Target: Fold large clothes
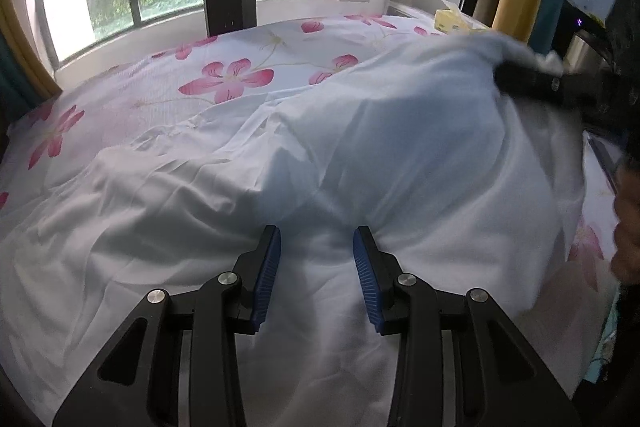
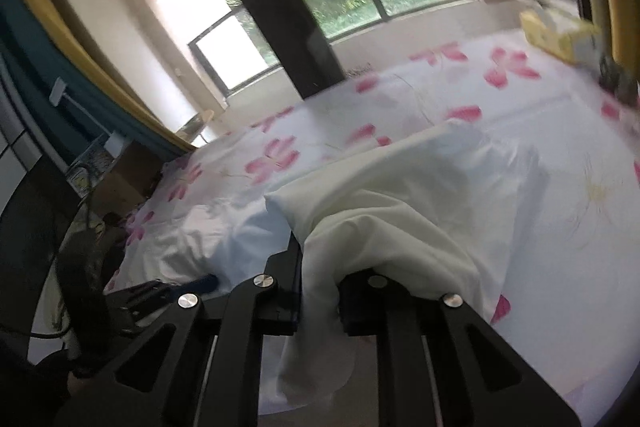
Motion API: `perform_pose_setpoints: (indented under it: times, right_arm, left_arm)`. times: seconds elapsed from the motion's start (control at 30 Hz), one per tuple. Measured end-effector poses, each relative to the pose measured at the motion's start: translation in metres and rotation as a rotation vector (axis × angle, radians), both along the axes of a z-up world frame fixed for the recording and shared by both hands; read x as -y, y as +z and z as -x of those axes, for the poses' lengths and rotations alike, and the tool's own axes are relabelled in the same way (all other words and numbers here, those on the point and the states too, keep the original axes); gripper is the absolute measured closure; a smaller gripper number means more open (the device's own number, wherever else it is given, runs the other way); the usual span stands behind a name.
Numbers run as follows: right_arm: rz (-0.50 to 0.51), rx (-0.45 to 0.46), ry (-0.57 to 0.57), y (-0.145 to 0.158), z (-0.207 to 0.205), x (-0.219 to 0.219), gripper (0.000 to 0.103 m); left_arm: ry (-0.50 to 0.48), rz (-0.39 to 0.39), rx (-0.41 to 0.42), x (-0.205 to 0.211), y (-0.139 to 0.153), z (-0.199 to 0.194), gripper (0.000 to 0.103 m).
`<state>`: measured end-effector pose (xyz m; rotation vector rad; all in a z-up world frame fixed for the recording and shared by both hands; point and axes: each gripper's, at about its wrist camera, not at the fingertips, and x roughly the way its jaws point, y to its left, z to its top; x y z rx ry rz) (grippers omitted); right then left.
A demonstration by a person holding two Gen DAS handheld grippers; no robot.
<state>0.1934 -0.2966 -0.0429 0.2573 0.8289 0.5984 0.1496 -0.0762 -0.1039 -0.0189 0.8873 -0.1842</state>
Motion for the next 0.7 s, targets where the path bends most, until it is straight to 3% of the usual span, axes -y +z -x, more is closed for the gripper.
perform_pose_setpoints:
  times: [0.17, 0.3, 0.5, 0.7]
  right_arm:
    - [0.018, 0.043, 0.037, 0.022, 0.006, -0.022, 0.089]
    - [0.055, 0.07, 0.052, 0.032, 0.012, -0.039, 0.089]
    - [0.124, 0.101, 0.066, 0.045, 0.019, -0.063, 0.089]
    - [0.176, 0.115, 0.088, 0.049, 0.025, -0.092, 0.089]
  left_arm:
    - [-0.009, 0.006, 0.006, -0.001, 0.001, -0.001, 0.063]
    - [0.011, 0.084, 0.0, -0.015, 0.007, 0.001, 0.063]
    - [0.031, 0.111, 0.127, -0.042, 0.039, 0.032, 0.063]
    - [0.105, 0.116, 0.176, -0.091, 0.051, 0.055, 0.063]
